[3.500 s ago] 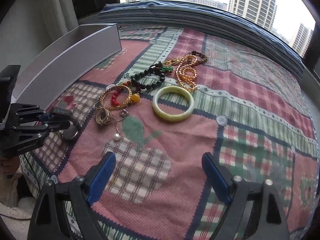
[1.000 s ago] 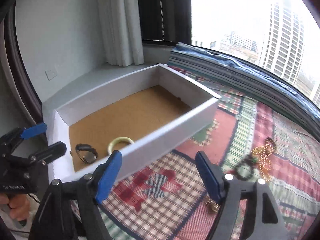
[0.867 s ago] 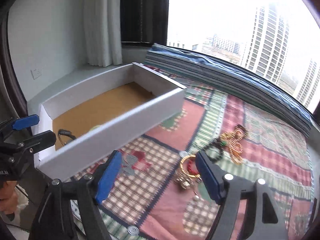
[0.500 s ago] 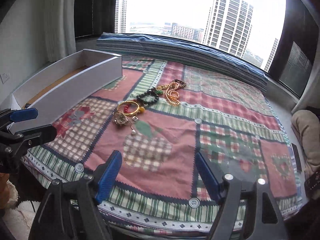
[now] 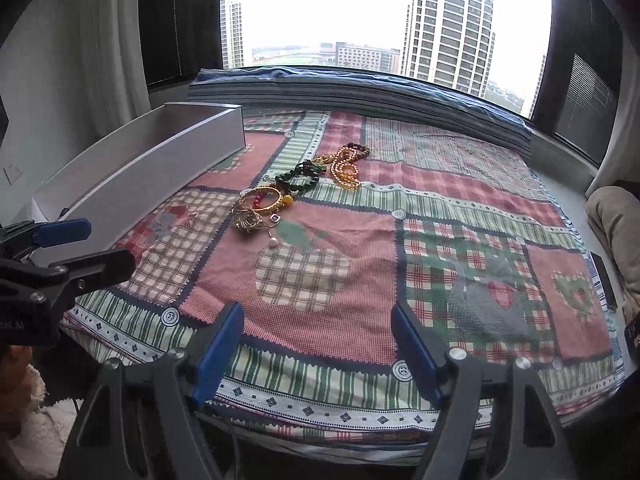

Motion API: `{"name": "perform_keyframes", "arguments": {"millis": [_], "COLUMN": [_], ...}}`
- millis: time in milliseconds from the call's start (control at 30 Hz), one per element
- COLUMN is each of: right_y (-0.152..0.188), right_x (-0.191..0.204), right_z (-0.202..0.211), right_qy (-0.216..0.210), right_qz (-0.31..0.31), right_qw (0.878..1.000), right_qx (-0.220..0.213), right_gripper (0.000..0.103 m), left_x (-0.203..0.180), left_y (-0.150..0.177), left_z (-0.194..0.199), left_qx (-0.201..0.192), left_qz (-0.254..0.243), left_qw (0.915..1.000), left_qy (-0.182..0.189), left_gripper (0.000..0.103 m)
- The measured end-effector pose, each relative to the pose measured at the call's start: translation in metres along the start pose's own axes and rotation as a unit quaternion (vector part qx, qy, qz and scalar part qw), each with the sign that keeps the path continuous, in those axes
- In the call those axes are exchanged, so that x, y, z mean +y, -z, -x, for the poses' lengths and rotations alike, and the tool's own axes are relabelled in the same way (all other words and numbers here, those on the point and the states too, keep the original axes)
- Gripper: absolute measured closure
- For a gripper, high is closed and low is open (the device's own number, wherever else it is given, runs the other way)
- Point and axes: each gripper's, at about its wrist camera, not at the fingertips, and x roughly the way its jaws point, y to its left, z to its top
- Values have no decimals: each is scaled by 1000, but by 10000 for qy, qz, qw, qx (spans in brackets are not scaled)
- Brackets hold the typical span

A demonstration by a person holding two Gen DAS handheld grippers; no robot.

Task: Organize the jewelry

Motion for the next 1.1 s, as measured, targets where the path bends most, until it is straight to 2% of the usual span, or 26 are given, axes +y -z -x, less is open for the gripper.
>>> {"name": "perform_keyframes", "arguments": {"millis": [167,933,1100], "right_y": [-3,0,0], "right_x": [5,6,3], "right_z": [8,8,10], "right_qy": [57,83,101], "right_qz": [94,10,-40], "right_qw": [9998,9999,9998], "right_qx": [-155,-121,-148], "right_gripper": [26,26,26], "left_x": [2,6,11], "left_y": [0,5,4], "left_z": [2,5,3], "left_qx": [-77,-205,-193], "left_qz": [23,34,191], "left_qw": [10000,9998,9996], "left_qy": [-28,-60,-58], "left_gripper": [4,4,5]}}
